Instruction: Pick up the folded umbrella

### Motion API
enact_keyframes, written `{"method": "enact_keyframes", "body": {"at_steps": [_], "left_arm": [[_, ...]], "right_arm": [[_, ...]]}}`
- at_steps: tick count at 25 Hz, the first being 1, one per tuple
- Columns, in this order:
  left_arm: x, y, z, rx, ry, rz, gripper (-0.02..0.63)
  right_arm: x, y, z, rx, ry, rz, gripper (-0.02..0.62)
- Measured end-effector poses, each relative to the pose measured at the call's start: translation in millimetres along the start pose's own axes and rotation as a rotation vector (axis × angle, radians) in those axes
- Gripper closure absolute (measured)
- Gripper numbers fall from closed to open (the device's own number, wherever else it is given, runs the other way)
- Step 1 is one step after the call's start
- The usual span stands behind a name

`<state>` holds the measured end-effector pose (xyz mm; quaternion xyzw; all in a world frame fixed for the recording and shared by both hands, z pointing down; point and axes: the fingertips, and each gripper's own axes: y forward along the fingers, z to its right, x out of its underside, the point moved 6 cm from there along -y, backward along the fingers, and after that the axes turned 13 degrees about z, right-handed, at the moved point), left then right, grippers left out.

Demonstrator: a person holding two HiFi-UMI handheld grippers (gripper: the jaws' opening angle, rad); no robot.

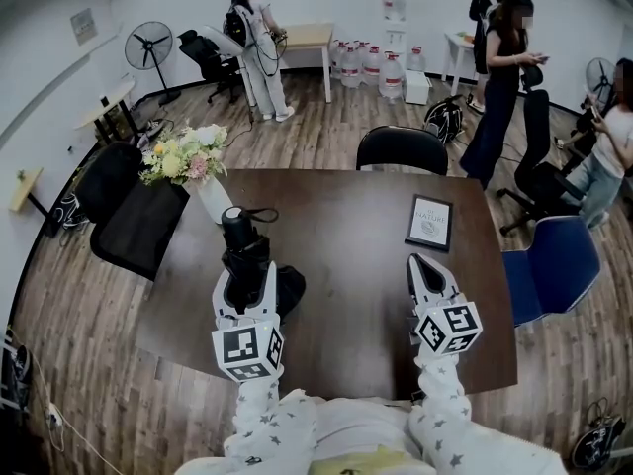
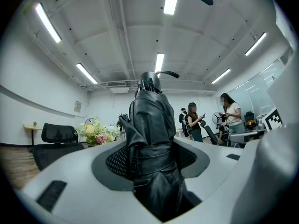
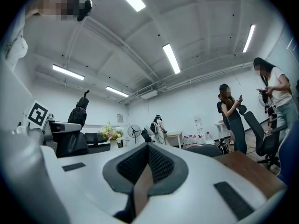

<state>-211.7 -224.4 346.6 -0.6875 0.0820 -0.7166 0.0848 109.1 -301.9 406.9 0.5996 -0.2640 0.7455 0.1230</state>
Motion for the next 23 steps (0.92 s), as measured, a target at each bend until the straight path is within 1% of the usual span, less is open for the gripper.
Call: {"method": "enact_keyframes", "body": {"at_steps": [17,23], "left_arm": [[1.4,1.5,-1.9,0.003,0.012,-0.022,0.353],[4.8,3.5,-3.8,0.003,0.018,-0.034,0.354]], "right_arm": [[-3.6,-3.5,6.4,0.012,-0.021,0.029,0.574],[-2.3,-0.8,4.5,0.005,-0.055,0.022,0.574]]}}
